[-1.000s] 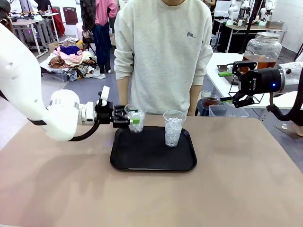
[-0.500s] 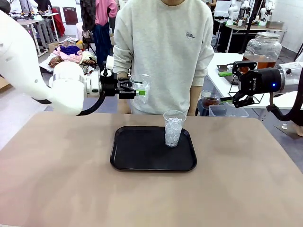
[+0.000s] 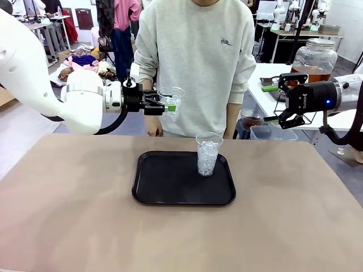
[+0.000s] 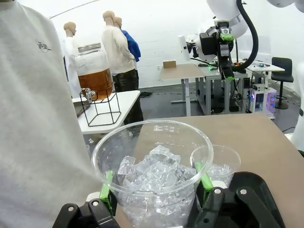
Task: Pour the drink into the iced cup.
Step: Pick up the iced cup indicated by the human and present it to them, then open the gripper to release the iced cup you were holding.
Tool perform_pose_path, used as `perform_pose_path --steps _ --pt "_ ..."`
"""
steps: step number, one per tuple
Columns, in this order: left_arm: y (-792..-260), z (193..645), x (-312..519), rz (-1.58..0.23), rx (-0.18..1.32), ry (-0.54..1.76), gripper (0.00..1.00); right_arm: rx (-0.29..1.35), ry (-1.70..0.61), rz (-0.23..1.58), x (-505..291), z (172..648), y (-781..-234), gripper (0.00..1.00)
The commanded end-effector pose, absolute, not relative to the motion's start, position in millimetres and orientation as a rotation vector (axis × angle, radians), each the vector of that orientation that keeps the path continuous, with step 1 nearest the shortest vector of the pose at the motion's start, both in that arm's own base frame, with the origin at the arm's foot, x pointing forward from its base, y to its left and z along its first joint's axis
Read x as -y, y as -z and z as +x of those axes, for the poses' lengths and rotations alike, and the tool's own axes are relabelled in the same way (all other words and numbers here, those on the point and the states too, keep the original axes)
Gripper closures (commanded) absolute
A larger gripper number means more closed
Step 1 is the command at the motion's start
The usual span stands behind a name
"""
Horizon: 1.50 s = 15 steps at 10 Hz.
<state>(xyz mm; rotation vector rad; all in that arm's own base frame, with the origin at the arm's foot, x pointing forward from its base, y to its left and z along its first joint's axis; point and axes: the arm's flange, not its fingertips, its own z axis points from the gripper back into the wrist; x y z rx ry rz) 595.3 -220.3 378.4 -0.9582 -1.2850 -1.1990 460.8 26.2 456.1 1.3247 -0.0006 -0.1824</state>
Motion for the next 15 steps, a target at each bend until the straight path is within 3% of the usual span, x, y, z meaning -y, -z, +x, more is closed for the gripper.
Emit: perform_pose_path --steps 1,15 --pt "-381.1 594.3 221.0 -0.954 1.305 1.196 0.2 0.001 0.181 1.326 -27.2 460.8 -458.1 0.0" --pt "-381.1 594.3 221.0 -0.954 1.305 1.196 0.2 0.001 0.181 1.326 -27.2 460.8 -458.1 0.0"
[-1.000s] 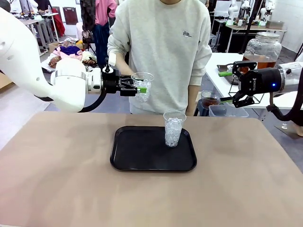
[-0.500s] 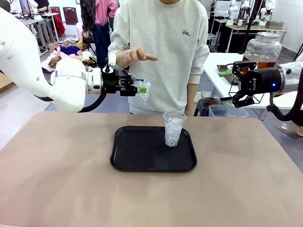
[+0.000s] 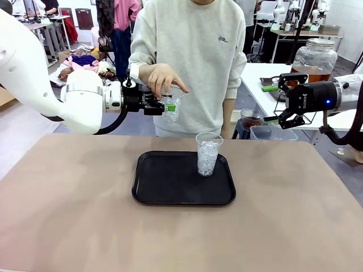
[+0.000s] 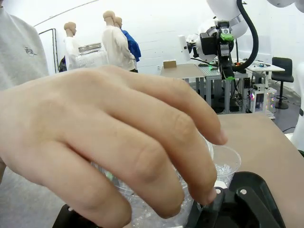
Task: Pour the drink into the iced cup.
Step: Open the gripper to release the iced cup you were holding.
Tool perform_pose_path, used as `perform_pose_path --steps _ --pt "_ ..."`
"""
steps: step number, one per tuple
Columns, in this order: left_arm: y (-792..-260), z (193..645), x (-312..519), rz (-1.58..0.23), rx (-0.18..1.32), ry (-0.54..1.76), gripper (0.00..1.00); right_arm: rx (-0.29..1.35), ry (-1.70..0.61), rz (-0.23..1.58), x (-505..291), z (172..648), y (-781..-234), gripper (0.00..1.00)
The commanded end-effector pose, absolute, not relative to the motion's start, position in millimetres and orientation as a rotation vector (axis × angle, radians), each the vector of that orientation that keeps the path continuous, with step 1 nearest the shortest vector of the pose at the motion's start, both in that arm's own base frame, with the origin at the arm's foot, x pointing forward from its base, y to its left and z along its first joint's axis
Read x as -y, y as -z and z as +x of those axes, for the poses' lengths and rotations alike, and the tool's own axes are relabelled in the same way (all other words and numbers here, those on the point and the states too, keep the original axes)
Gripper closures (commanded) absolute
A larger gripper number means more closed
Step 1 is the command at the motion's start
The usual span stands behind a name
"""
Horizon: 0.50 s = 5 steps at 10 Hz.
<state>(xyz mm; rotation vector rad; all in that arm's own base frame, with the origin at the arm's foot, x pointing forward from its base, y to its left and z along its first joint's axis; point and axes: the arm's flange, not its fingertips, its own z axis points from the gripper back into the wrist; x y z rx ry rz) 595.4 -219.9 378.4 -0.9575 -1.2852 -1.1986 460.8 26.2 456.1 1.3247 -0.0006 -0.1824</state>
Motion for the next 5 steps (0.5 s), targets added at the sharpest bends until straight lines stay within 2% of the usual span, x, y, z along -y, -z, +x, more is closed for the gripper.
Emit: perform_pose_path --steps 1,5 --pt "-381.1 594.3 221.0 -0.954 1.305 1.196 0.2 0.001 0.181 1.326 -27.2 460.8 -458.1 0.0" --pt "-381.1 594.3 221.0 -0.954 1.305 1.196 0.2 0.001 0.181 1.326 -27.2 460.8 -458.1 0.0"
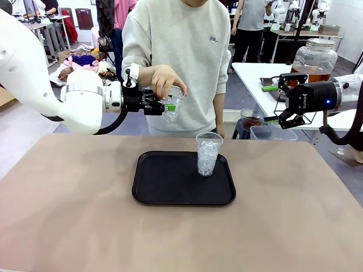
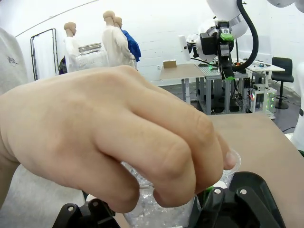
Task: Pour the drink into the iced cup.
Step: Open the gripper to release the iced cup you were holding.
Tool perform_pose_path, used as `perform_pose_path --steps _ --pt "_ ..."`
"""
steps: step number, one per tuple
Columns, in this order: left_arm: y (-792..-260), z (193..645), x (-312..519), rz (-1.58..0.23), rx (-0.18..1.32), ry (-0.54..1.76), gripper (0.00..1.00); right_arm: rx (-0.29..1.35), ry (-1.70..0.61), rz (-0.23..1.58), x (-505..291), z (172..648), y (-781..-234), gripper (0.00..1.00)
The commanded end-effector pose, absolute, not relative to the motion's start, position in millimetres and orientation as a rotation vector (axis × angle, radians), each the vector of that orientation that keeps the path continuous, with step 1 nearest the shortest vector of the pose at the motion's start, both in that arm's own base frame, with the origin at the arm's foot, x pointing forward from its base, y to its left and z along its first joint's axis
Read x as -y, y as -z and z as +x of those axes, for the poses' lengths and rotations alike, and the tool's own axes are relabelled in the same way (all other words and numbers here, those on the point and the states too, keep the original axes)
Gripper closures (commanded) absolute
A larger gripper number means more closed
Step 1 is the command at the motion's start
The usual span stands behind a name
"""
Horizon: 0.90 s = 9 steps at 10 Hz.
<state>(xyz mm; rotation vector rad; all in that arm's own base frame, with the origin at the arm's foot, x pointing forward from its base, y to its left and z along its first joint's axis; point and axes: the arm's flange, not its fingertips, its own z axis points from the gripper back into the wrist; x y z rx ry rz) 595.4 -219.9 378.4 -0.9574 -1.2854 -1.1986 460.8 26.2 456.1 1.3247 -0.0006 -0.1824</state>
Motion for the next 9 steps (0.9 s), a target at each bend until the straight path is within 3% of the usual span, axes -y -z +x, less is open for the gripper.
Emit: perform_pose_path --steps 1,9 --pt "-381.1 594.3 221.0 -0.954 1.305 1.196 0.2 0.001 0.181 1.326 -27.2 460.8 -458.1 0.0" --pt "-381.1 594.3 221.0 -0.954 1.305 1.196 0.2 0.001 0.181 1.326 -27.2 460.8 -458.1 0.0"
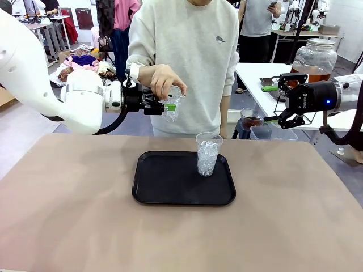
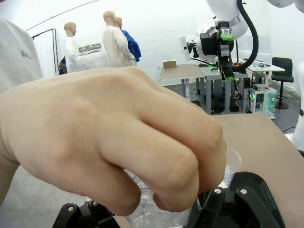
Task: Pour the drink into the iced cup.
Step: Open the gripper to release the iced cup you were holding.
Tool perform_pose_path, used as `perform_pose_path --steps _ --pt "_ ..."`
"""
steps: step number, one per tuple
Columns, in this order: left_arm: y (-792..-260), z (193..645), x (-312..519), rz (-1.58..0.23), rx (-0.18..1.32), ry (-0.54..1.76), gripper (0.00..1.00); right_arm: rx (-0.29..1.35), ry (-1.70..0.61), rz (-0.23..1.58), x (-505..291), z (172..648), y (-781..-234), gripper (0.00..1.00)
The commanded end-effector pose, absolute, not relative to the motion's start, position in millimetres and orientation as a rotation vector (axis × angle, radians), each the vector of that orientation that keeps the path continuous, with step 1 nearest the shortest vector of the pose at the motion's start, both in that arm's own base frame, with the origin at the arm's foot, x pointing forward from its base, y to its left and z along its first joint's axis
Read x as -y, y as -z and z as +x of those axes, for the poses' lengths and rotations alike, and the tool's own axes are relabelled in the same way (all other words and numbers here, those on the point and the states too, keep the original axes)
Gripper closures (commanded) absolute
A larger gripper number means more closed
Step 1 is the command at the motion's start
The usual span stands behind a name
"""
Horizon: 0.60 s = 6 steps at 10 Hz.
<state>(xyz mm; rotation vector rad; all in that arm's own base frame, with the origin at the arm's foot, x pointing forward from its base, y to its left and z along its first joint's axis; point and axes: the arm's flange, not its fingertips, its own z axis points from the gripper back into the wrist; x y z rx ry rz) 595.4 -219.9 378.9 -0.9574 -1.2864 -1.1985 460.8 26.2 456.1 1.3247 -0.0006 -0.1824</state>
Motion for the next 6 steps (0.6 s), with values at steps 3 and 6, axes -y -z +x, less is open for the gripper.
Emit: perform_pose_path --steps 3,6 --pt "-381.1 594.3 221.0 -0.954 1.305 1.196 0.2 0.001 0.181 1.326 -27.2 460.8 -458.1 0.0" --pt "-379.3 595.5 219.9 -0.957 1.287 1.198 0.2 0.001 0.181 1.326 -27.2 460.8 -458.1 0.0"
